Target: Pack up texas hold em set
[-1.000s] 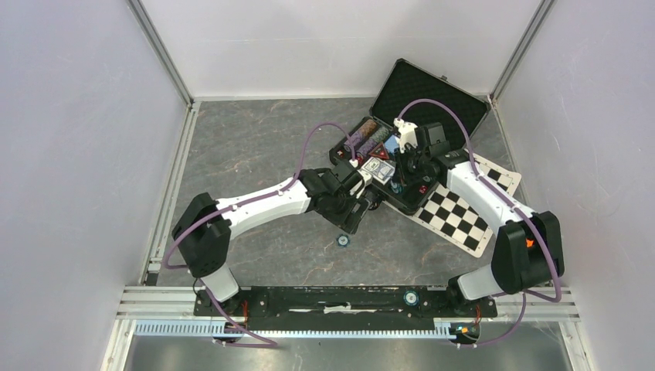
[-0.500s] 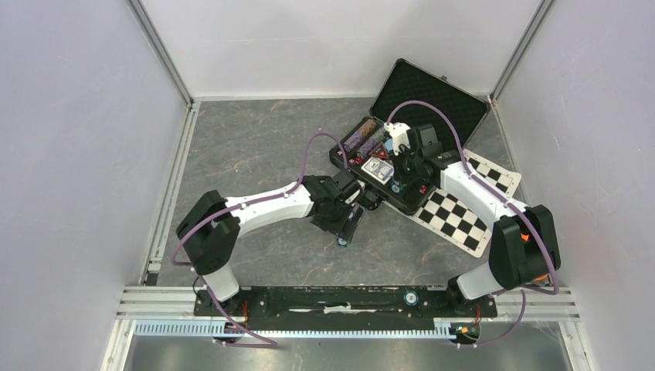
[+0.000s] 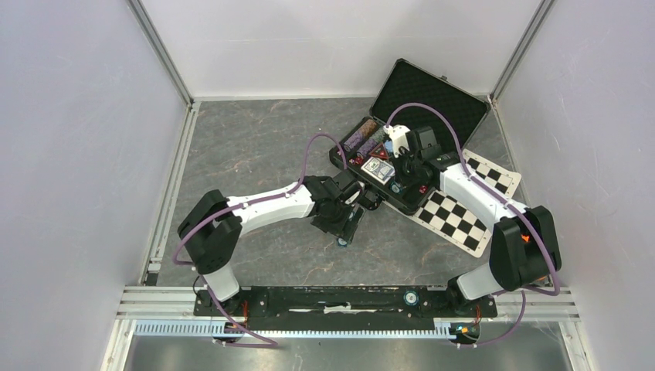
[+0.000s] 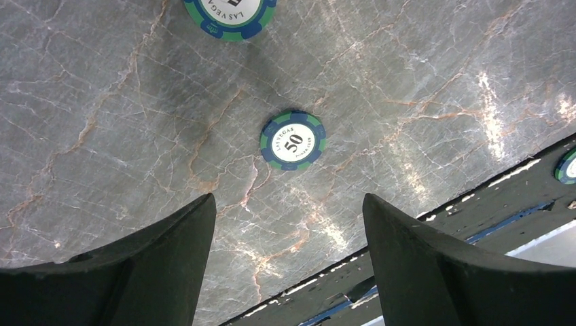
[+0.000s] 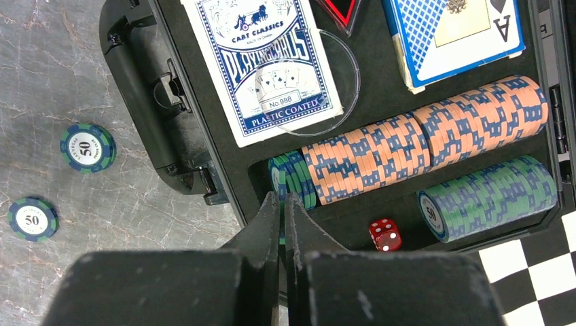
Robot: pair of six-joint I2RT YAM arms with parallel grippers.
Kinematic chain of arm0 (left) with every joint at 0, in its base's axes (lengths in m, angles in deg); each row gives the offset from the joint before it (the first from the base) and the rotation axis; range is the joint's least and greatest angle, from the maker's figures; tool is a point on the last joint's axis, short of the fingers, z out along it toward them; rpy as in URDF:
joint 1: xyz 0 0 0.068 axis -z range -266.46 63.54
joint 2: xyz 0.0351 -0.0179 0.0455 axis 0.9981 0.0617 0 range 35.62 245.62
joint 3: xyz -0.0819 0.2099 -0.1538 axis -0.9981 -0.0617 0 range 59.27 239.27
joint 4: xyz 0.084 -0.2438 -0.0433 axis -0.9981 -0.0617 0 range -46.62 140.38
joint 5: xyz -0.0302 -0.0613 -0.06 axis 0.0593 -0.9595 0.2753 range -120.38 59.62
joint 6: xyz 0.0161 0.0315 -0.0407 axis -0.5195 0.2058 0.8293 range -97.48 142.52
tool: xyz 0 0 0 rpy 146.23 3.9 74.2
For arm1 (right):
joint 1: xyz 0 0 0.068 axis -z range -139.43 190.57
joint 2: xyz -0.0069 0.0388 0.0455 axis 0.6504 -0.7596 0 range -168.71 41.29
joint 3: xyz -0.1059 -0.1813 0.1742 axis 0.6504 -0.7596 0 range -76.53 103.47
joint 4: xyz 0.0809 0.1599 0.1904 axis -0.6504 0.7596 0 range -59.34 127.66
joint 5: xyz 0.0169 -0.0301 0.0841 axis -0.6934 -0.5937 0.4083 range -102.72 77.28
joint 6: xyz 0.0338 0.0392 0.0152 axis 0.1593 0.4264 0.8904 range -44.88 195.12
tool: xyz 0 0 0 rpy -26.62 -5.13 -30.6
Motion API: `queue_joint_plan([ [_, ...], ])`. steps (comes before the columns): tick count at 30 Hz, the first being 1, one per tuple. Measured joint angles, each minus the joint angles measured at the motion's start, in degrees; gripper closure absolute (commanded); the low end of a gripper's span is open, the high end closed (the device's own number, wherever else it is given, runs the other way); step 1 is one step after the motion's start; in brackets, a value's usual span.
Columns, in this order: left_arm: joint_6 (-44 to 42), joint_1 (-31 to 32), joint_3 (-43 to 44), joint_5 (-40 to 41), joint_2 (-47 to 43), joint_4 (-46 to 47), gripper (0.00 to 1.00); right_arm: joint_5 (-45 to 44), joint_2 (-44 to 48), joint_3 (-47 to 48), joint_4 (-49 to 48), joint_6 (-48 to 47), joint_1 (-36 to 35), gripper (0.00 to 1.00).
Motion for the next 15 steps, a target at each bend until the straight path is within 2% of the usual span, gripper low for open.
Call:
queue_joint_plan([
  [8, 1.22, 0.13, 0.0, 0.09, 2.16, -0.15, 0.17, 0.09, -0.11, -1.92, -0.42, -0.37, -0.17, 0.99],
  [12, 1.79, 0.48, 0.0, 0.46, 2.45, -0.2, 0.18, -0.28, -0.5, -2.54, -1.05, -0.81, -0.46, 0.75],
  [15, 2.49, 0.87, 0.0, 0.61, 2.75, -0.2, 0.2, -1.25, -0.61, -2.56, -1.57, -1.33, -0.83, 0.68],
])
